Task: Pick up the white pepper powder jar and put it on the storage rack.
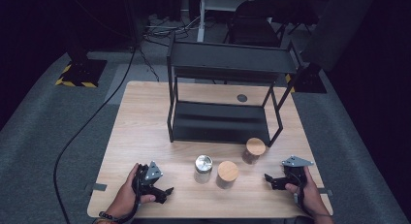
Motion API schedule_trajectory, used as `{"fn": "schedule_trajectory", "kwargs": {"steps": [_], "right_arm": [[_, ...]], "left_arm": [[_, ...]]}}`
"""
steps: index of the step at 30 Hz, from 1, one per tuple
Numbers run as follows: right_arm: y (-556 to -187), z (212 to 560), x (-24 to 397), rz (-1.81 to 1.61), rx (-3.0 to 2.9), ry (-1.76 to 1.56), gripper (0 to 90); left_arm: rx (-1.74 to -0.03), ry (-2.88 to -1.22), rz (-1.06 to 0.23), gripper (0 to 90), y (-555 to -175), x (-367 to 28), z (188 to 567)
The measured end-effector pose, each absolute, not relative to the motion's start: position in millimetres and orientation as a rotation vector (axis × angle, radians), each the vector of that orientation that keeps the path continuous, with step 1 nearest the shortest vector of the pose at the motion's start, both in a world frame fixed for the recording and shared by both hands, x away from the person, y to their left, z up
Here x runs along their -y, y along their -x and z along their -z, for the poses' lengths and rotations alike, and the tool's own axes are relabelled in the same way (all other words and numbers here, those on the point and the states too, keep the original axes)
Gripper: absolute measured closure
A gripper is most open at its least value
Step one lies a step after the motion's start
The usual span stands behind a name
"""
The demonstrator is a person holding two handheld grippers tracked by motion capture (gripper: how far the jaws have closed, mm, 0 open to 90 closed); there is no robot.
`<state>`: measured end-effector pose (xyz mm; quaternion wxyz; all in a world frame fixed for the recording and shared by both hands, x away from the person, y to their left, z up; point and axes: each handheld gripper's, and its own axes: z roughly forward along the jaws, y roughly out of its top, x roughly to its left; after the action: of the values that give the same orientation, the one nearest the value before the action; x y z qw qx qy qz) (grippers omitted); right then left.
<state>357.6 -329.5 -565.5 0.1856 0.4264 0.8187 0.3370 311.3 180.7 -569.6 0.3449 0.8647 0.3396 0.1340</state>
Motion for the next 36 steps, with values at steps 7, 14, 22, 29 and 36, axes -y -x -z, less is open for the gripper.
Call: {"fn": "schedule_trajectory", "kwargs": {"steps": [7, 14, 22, 29, 36], "right_arm": [[-357.6, 565.5, 329.4, -0.95, -2.306, -1.202, 0.0], [-357.6, 565.5, 329.4, -0.95, -2.306, -1.202, 0.0], [-357.6, 565.5, 329.4, -0.95, -2.306, -1.202, 0.0], [-357.6, 565.5, 329.4, -0.95, -2.306, -1.202, 0.0], [-357.6, 565.5, 329.5, -0.949, -2.306, -1.202, 0.0]], "left_arm": [[-0.882, -2.245, -0.348, 0.0, -311.3, -180.8, 569.6], [-0.882, -2.245, -0.348, 0.0, -311.2, -180.7, 569.7], [-0.898, -2.261, -0.342, 0.0, -312.2, -178.9, 567.9], [-0.93, -2.283, -0.333, 1.6, -312.8, -174.8, 564.2], [-0.919, -2.294, -0.36, 2.0, -309.7, -169.2, 556.9]]}}
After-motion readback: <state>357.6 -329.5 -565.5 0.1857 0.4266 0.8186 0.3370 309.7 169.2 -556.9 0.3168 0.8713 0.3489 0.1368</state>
